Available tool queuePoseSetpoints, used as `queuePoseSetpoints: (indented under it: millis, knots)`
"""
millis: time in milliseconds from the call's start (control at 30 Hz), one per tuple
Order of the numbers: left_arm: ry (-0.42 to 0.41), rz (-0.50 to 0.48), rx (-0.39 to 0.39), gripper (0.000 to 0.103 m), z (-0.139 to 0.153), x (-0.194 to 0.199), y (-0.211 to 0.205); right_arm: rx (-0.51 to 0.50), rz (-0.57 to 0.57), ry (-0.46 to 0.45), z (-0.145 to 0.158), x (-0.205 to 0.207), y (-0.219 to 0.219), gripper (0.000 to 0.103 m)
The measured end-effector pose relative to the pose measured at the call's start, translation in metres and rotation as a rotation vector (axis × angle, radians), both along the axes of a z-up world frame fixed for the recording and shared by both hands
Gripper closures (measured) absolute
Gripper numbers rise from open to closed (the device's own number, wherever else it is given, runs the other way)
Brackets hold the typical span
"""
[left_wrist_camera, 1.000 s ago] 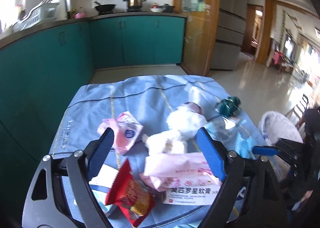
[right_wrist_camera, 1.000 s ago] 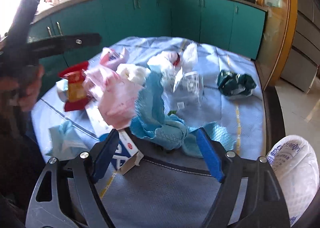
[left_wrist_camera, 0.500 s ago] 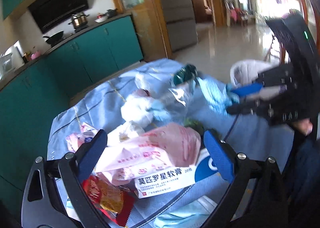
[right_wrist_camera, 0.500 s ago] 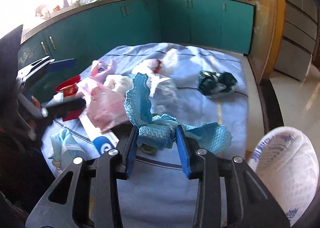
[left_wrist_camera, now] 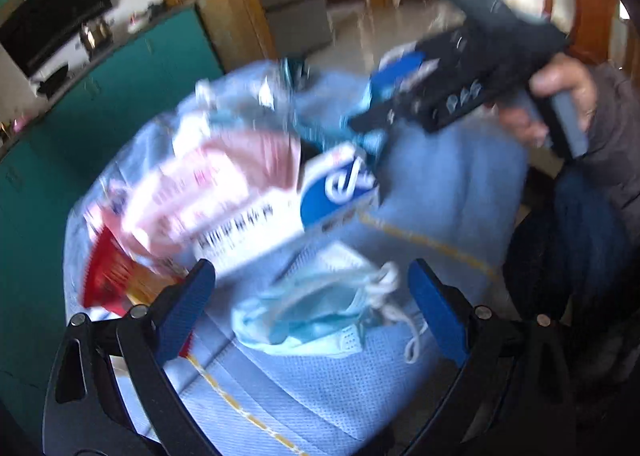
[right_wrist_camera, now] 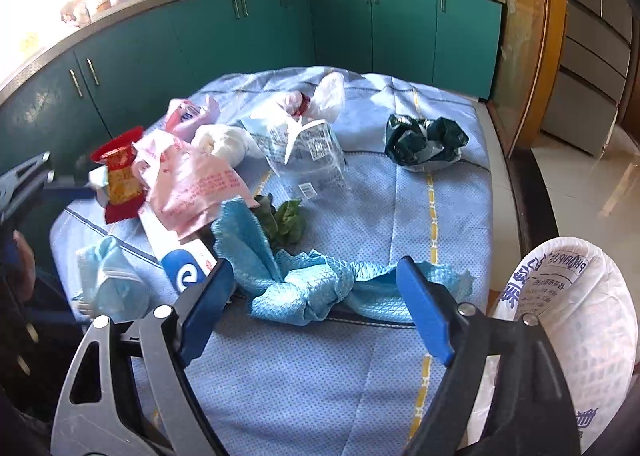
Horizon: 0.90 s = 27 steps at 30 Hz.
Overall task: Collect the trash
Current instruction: 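Grasp the light-blue cloth with the right tool while the left tool grasps the blue face mask, then carry the cloth and mask to the white bin and open both tools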
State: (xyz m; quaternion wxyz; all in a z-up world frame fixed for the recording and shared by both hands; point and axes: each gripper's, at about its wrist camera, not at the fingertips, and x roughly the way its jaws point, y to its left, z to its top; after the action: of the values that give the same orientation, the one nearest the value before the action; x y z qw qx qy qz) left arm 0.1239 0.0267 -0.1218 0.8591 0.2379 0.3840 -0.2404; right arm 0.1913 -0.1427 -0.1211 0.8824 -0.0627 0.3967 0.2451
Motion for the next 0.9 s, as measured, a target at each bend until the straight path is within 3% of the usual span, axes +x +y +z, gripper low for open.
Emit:
queuePoseSetpoints:
  millis: [67,133,167,233,300,400,467,567,767,900]
  knots:
    - [0.049,0.043,-0.001,0.011,-0.009,0.01,0.005,-0.019,-0.014,0.005,-0.005,0.004,0.003,0.02]
    - [0.093,0.074,-0.028,0.039,-0.012,0.018,0.012,-0.021,-0.017,0.016,-0.009,0.008,0.003,0.02]
    - [0.094,0.084,-0.034,0.042,-0.012,0.02,0.013,-0.02,-0.017,0.026,-0.013,0.01,0.005,0.02]
    - [0.096,0.094,-0.057,0.062,-0.009,0.021,0.018,-0.025,-0.015,0.038,-0.019,0.013,0.007,0.02]
    - [0.083,0.093,-0.074,0.07,-0.005,0.02,0.02,-0.032,-0.013,0.043,-0.023,0.014,0.01,0.02]
    - [0.046,0.072,-0.125,0.073,0.008,0.018,0.024,-0.036,-0.006,0.044,-0.026,0.013,0.015,0.025]
    - [0.02,0.054,-0.16,0.074,0.015,0.019,0.02,-0.028,0.007,0.056,-0.026,0.012,0.017,0.047]
    - [-0.039,0.04,-0.208,0.075,0.028,0.018,0.015,-0.027,0.018,0.051,-0.023,0.01,0.019,0.057]
    - [-0.135,0.124,-0.323,0.075,0.054,0.03,0.001,0.001,-0.037,-0.056,0.002,0.0,0.002,0.057]
    - [-0.204,0.224,-0.306,0.075,0.061,0.04,-0.012,0.011,-0.143,-0.177,0.027,-0.01,-0.026,0.057]
